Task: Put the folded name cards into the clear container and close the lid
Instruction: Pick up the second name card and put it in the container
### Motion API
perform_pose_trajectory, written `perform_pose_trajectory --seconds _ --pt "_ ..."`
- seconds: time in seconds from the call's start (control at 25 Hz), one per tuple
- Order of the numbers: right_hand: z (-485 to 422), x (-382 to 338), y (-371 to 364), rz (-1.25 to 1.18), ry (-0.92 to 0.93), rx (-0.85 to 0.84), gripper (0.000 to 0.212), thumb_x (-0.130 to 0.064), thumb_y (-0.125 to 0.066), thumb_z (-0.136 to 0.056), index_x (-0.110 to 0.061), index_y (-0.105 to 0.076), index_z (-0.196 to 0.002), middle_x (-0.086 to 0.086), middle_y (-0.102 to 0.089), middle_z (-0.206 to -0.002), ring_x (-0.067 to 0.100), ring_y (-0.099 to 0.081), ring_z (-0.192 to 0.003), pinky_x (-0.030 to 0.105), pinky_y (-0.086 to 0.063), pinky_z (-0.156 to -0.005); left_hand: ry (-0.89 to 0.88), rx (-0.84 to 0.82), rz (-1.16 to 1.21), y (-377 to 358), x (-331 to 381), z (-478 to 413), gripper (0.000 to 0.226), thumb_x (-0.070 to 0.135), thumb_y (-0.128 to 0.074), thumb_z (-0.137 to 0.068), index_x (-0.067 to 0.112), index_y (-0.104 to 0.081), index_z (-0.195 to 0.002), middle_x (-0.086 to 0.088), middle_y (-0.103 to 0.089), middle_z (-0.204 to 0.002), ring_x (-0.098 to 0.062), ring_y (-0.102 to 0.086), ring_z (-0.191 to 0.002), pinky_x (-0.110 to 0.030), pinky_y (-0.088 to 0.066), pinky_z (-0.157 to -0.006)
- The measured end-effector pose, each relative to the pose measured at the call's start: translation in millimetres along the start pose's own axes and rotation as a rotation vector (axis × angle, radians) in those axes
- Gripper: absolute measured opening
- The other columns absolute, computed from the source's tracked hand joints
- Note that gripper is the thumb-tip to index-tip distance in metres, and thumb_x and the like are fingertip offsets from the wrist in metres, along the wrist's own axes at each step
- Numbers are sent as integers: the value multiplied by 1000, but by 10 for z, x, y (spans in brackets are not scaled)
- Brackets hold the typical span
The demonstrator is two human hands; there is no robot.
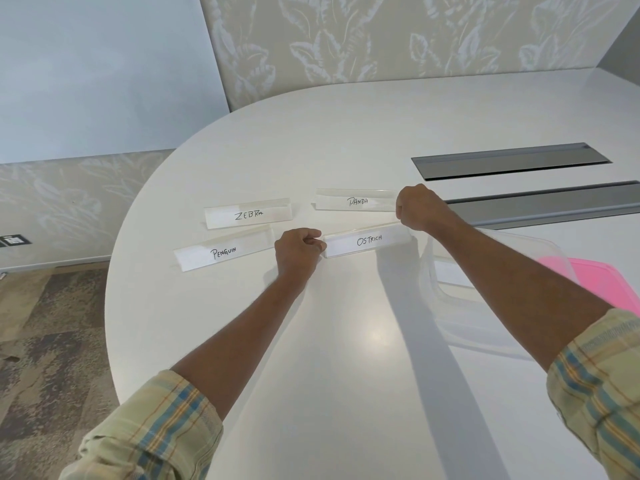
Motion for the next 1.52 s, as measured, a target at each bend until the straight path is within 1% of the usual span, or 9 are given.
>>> perform_pose_trajectory --seconds 0.2,0.36,0.52,0.64,0.8,0.92,1.04,1.16,1.52 --pt "40 -15 33 -7 8 26 18 10 -48 -88 -1 -62 -86 22 -64 -97 36 -62 -84 35 -54 -74 1 8 38 -50 -23 -18 26 -3 -80 -84 14 -84 -102 -1 -82 -78 -24 -81 -77 -47 -69 -85" --pt "66 19 50 -72 15 21 30 10 -47 -89 5 -73 -102 21 -74 -108 39 -73 -99 44 -63 -90 1 20 46 -32 -10 -27 24 -3 -80 -83 9 -84 -104 -9 -83 -84 -33 -83 -88 -47 -69 -87" --pt "122 -34 187 -80 41 30 35 12 -38 -83 4 -71 -92 26 -71 -95 41 -70 -88 42 -63 -81 -19 20 28 37 74 -7 25 -2 -80 -84 7 -83 -107 -9 -83 -85 -33 -83 -86 -46 -69 -86" --pt "226 -113 362 -59 104 43 38 -3 -19 -56 -9 -51 -75 16 -44 -77 29 -43 -71 32 -39 -64 -47 33 14 120 199 19 24 1 -80 -85 8 -84 -107 -7 -83 -83 -31 -83 -86 -43 -68 -87" --pt "364 -131 606 -37 159 112 24 10 -33 -68 -9 -48 -68 15 -40 -72 26 -39 -73 33 -36 -63 -105 42 32 211 401 91 22 0 -79 -84 8 -83 -105 -6 -83 -78 -25 -80 -76 -38 -67 -90" --pt "466 -49 784 -52 136 150 29 11 -48 -80 -9 -60 -64 19 -51 -70 33 -46 -74 33 -46 -65 -151 25 52 243 573 186 21 2 -80 -85 10 -83 -104 -2 -82 -75 -27 -82 -77 -35 -67 -85" --pt "604 115 968 -112 97 196 40 12 -50 -81 -17 -52 -54 11 -63 -72 33 -54 -72 31 -49 -66 -208 -13 87 235 771 280 24 4 -81 -86 11 -84 -109 -4 -83 -78 -30 -83 -83 -40 -68 -90" --pt "743 356 1098 -146 53 235 31 8 -55 -87 -7 -82 -83 14 -81 -98 36 -75 -91 43 -64 -82 -255 -63 102 167 953 410 26 5 -82 -87 16 -85 -110 0 -84 -78 -28 -83 -83 -39 -68 -90" --pt "1258 1120 1256 -133 -36 254 21 8 -63 -86 2 -82 -93 22 -81 -97 41 -75 -100 47 -64 -84 -367 -175 100 -335 1323 825 37 8 -81 -88 21 -83 -122 8 -85 -85 -6 -73 -70 -19 -62 -77"
Point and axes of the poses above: each hand's wrist, its own z-axis away from the middle knuckle, its own y-axis out of the back of the hand, x = y × z, the point moved 7 cm from there along -z, towards the middle knuckle
